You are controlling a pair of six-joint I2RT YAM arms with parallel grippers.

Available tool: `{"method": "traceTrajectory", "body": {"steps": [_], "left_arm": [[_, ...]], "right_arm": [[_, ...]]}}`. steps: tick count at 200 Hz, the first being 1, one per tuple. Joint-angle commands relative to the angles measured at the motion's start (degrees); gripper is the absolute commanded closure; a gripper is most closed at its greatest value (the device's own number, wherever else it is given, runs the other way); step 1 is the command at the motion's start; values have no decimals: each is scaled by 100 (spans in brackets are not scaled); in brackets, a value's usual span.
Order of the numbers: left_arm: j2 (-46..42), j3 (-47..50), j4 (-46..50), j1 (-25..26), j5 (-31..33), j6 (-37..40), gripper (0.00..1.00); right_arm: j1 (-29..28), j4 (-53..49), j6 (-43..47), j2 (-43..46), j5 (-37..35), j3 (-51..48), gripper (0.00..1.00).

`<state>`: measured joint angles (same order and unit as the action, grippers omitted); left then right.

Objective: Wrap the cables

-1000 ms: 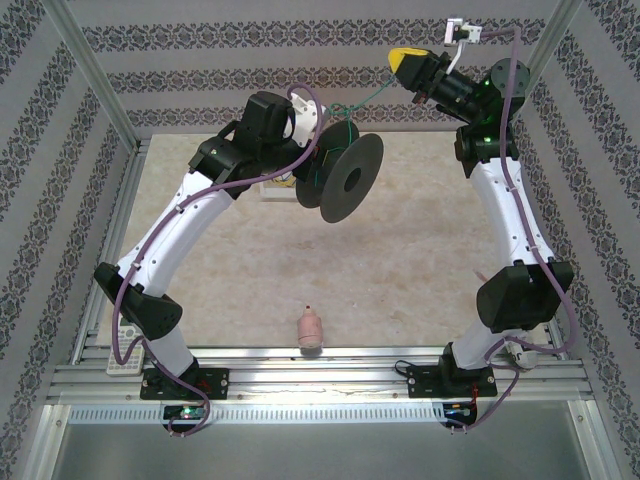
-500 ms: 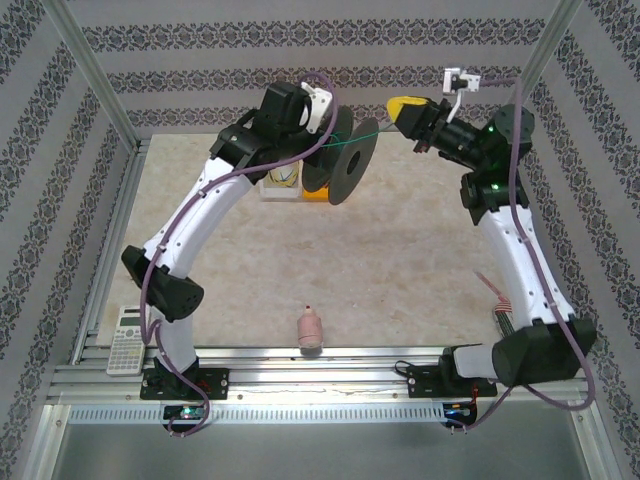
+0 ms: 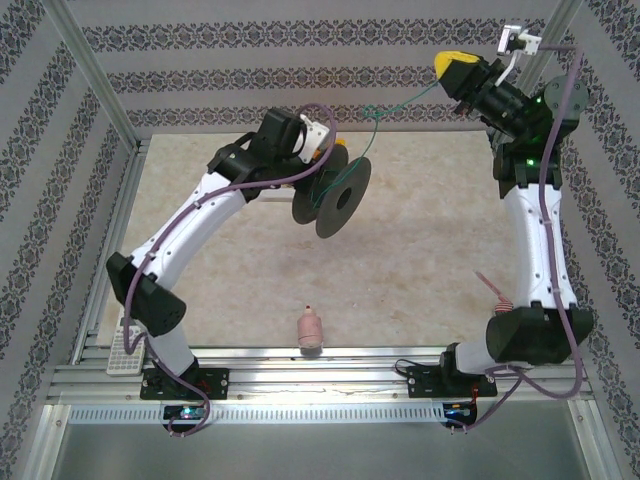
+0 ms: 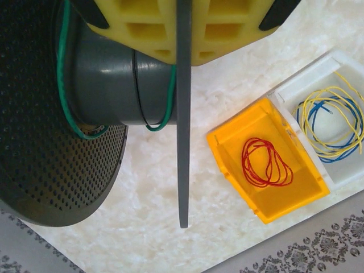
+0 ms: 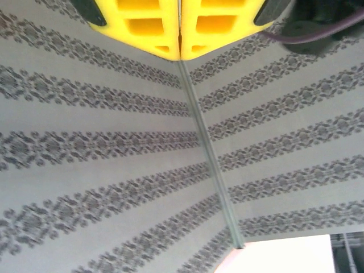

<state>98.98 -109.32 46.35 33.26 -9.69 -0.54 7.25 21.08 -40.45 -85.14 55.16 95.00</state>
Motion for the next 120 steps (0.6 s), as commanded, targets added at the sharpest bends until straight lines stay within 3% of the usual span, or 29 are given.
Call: {"method": "traceTrajectory", "body": {"steps": [1,35,71,120], "left_arm": [[-525,120,-176,-47,-416,447,100],[-605,128,252,-12,-962,852,100],[-981,612,44,1,-2089,1178,100],[-1498,1206,-867,-169,-2160,958,100]], "right_arm": [[190,508,-476,-459,30,308,100],[231,634,-613,-995,-63,531,100],[418,734,-713,-1373,-119,473,100],[620,1821,-1440,-1640,-39,-323,100]]}}
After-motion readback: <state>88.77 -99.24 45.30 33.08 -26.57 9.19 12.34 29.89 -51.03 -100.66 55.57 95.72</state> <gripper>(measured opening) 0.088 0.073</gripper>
